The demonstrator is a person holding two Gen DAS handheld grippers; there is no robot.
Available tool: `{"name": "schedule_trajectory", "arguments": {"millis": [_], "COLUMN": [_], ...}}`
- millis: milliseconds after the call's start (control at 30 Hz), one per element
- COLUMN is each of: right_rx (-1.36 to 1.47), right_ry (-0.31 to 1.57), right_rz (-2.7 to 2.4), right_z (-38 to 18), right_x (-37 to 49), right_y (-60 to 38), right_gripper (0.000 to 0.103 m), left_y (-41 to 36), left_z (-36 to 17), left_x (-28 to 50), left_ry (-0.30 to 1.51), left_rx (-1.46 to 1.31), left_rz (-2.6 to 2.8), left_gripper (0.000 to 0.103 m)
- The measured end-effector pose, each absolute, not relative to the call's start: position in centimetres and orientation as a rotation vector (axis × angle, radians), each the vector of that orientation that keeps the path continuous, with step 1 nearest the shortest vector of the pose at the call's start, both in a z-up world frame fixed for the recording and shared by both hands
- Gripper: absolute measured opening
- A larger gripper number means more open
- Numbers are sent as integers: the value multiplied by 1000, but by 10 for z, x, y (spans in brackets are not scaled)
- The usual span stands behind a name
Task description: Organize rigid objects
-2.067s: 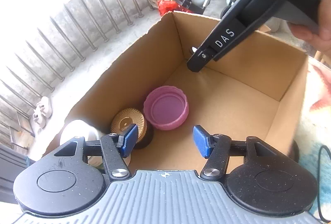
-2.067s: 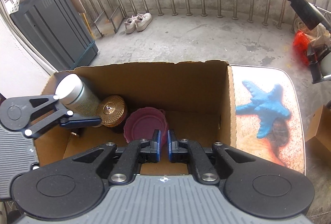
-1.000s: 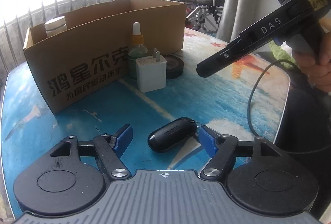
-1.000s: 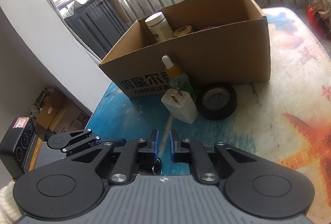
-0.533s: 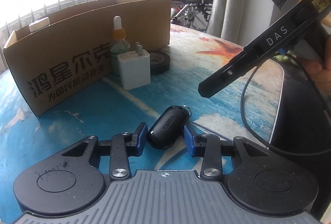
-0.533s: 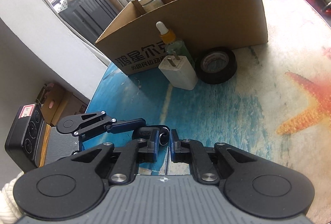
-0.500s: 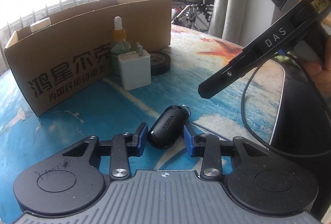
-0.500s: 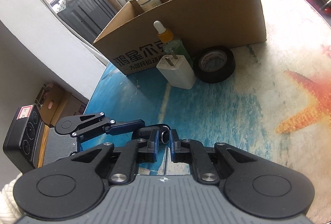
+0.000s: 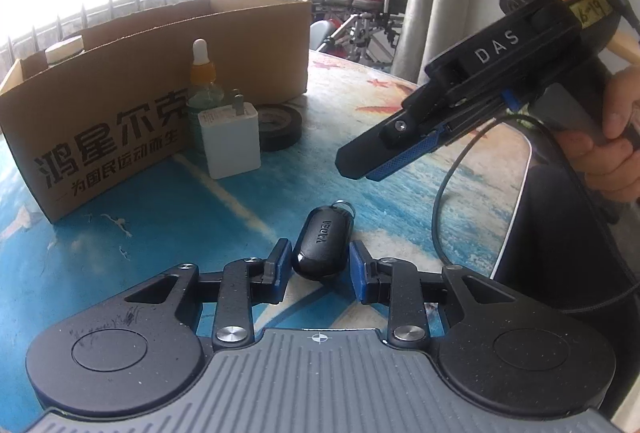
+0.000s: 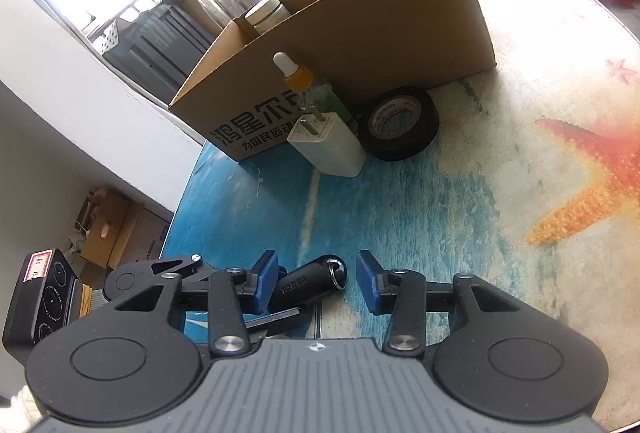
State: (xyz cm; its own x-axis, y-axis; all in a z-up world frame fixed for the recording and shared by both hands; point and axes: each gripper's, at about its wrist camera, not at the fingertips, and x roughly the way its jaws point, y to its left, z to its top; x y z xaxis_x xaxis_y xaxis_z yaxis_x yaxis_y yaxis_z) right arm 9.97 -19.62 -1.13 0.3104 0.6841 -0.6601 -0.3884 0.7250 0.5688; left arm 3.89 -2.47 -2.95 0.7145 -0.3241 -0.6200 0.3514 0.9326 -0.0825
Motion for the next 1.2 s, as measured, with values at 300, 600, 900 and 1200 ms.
{"name": "schedule_trajectory", "arguments": {"millis": [300, 600, 900, 1200], "right_rx": [529, 538, 536, 522], "right_ry": [1052, 1071, 1084, 1095], "right_rz": [750, 742, 745, 742], "right_z": [-10, -17, -23, -25], "right_x": [110, 112, 110, 110], "right_y": [-214, -206, -205, -202], "right_gripper": [47, 47, 48, 48], "left_y": [-4, -5, -2, -15], "left_z": [-14, -14, -33, -27], "left_x": [42, 39, 25, 28], "left_ry": [605, 634, 725, 673], "left_rx": [-141, -105, -95, 31], "left_rz": [-342, -337, -334, -385], "left_gripper": [28, 20, 19, 45]}}
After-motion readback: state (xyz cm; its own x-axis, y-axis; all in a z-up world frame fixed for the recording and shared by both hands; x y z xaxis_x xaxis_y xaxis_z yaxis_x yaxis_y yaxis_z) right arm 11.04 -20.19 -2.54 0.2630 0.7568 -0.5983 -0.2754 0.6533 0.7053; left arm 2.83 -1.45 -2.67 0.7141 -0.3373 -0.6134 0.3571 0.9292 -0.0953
